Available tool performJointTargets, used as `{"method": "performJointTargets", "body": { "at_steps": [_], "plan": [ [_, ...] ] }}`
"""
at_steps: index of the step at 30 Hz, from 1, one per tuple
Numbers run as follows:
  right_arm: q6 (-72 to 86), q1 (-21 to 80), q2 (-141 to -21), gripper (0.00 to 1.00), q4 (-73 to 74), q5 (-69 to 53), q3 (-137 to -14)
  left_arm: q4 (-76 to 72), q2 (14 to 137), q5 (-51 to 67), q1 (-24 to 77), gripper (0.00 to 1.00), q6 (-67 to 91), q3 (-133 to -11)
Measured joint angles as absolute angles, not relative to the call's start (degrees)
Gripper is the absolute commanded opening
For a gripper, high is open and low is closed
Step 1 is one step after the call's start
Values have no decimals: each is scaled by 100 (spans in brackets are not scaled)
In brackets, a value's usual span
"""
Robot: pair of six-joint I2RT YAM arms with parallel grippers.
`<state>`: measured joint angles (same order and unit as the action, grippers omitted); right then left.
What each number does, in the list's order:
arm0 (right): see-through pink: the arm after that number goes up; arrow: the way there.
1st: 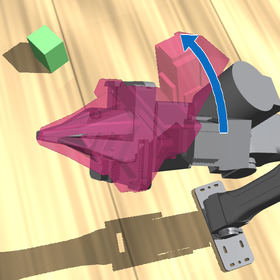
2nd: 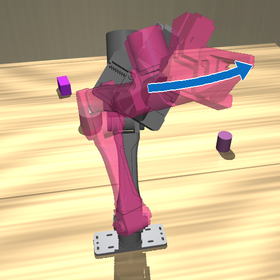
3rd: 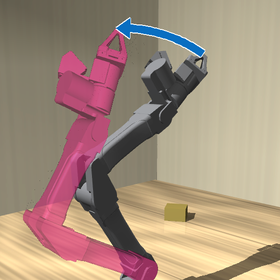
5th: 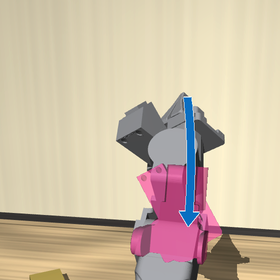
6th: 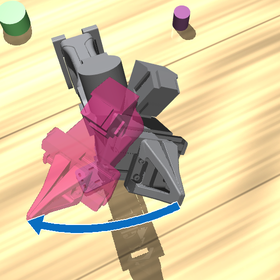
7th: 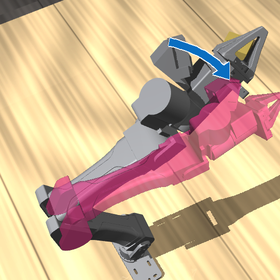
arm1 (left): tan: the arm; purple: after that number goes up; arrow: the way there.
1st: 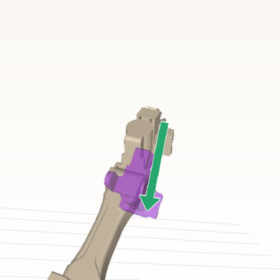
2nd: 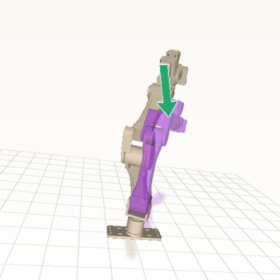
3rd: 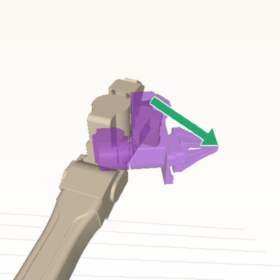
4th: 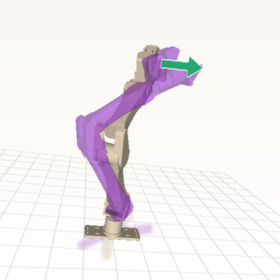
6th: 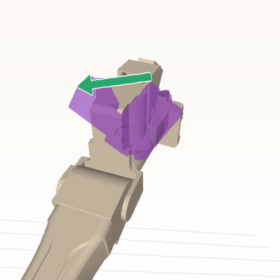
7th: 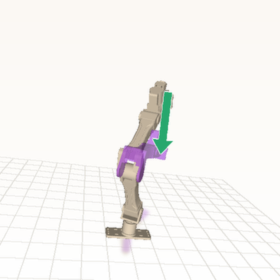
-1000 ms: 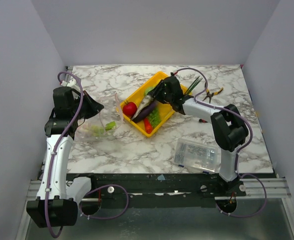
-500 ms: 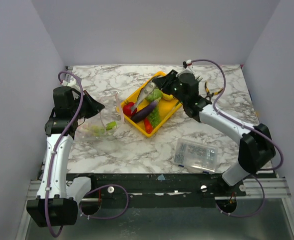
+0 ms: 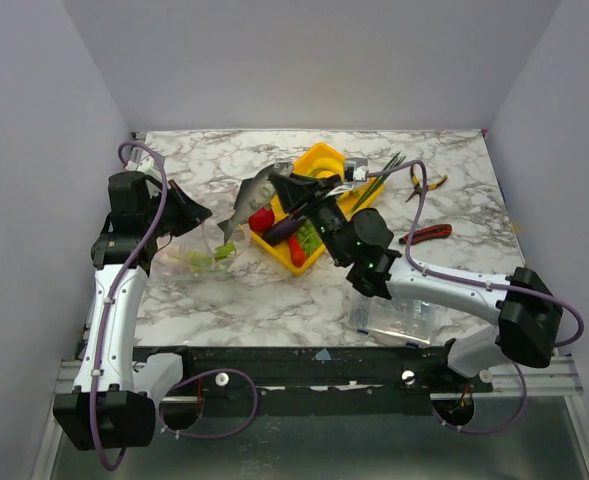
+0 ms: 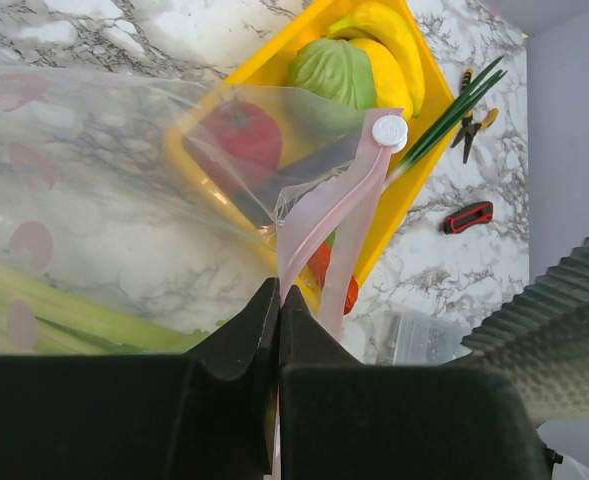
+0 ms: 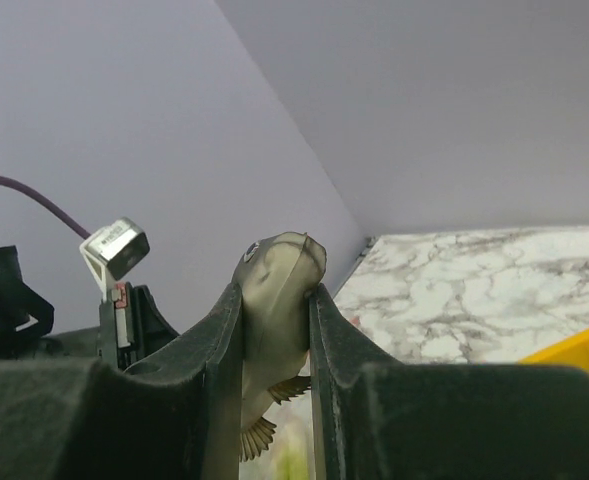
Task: Place the food in the zip-top bag and seal the zipper
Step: Pick up the fake fish from the bin, then place the fake fish in the zipper food storage bag.
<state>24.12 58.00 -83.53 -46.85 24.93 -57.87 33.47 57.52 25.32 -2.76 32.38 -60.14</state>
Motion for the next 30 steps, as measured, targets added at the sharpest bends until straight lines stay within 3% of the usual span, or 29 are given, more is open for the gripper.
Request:
{"method": "performJointTargets", "body": {
  "at_steps": [5,10,14,19,27,30],
  "plan": [
    [1627,5942,-8621,0,-5804,2530,-5743,3347,5749,2541,-276,0,3260,-6020],
    [788,6305,-9456,6,-7030,2871,-5736,3356,5754,2663,-276,0,3479,-6132],
    [-342,6737,-10477,24,-8066,3559,-5968,3352,5734,2766,-276,0,3787,-6147],
    [-1028,7030,-11325,25,-8267,4097,-6246,3358,5734,2781,-276,0,4121,-6147],
    [-526,7059,-11080,31,-8300,4189,-6246,3400,5808,2814,-276,0,4289,-6252],
    [-185,7057,-11045,41,-8173,4128,-6246,3402,5808,2812,-276,0,4313,-6302]
  ]
}}
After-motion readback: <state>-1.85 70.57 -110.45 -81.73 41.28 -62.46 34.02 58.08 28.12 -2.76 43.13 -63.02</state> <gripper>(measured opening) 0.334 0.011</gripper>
